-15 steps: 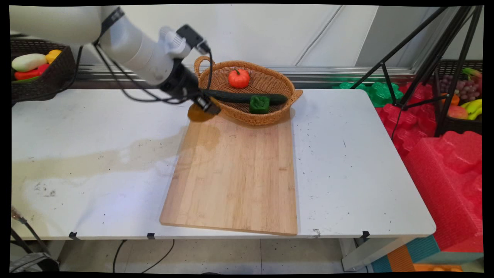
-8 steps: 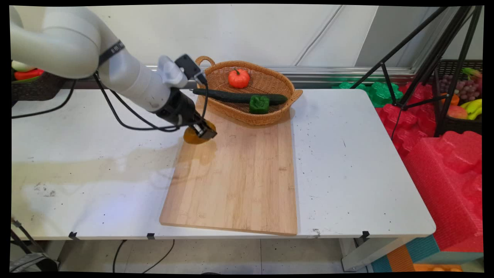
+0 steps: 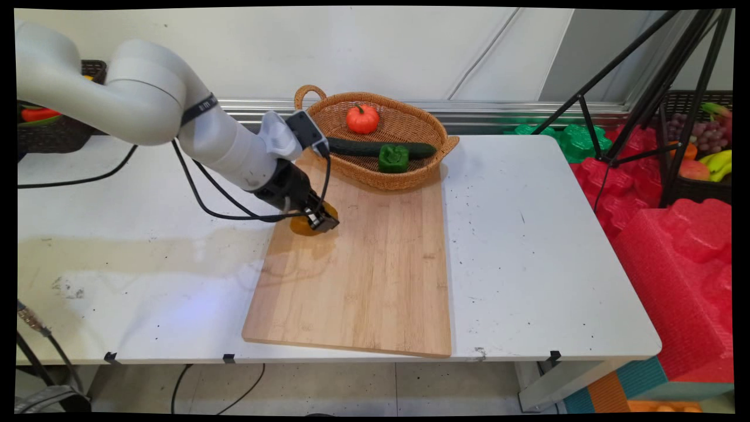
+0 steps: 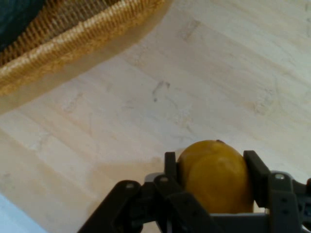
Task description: Place the picked object on the cutting board
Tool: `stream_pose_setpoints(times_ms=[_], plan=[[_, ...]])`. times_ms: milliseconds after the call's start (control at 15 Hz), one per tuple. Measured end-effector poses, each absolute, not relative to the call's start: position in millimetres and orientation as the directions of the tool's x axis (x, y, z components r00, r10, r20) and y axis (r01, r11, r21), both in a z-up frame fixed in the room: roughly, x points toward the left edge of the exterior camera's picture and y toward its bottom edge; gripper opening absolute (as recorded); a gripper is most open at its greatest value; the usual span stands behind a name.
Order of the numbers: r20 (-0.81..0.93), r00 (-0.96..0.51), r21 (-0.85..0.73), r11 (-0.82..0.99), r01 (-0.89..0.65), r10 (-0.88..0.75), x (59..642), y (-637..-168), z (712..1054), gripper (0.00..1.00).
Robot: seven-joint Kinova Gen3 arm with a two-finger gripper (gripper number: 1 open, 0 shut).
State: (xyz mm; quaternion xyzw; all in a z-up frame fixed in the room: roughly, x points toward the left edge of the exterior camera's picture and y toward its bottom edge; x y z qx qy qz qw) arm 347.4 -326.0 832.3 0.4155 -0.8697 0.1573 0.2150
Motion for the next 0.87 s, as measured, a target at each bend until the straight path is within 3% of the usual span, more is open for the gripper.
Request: stream_pose_setpoints(times_ms=[600, 667, 867], plan=[[0.481, -0.610, -0.098, 0.653, -0.751, -0.630, 340, -335, 810, 0.00], [0.480, -0.613, -0.099, 0.656, -0.748, -0.627, 340, -336, 809, 1.00], [0.482, -0.628, -0.107, 0.670, -0.734, -0.611, 340, -336, 808, 1.00]])
